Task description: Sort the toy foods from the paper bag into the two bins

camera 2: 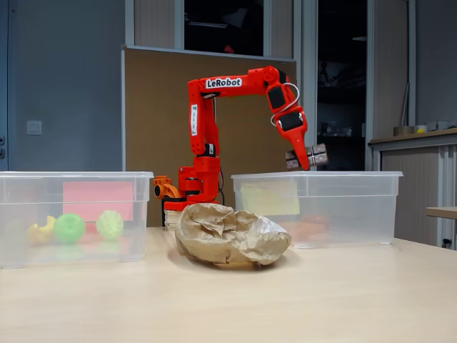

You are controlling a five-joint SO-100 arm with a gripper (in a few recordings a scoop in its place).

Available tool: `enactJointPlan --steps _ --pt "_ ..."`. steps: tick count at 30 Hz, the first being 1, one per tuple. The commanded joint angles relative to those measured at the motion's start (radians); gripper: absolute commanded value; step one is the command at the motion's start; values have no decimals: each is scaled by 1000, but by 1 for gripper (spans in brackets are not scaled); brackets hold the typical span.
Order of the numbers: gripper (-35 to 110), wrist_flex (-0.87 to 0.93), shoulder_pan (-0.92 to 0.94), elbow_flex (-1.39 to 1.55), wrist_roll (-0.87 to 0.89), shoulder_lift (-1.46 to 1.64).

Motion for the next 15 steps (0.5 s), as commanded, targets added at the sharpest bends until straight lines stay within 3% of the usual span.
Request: enactJointPlan --steps 1,15 --pt "17 -67 -41 44 25 -14" --pt "21 -238 -69 156 23 -80"
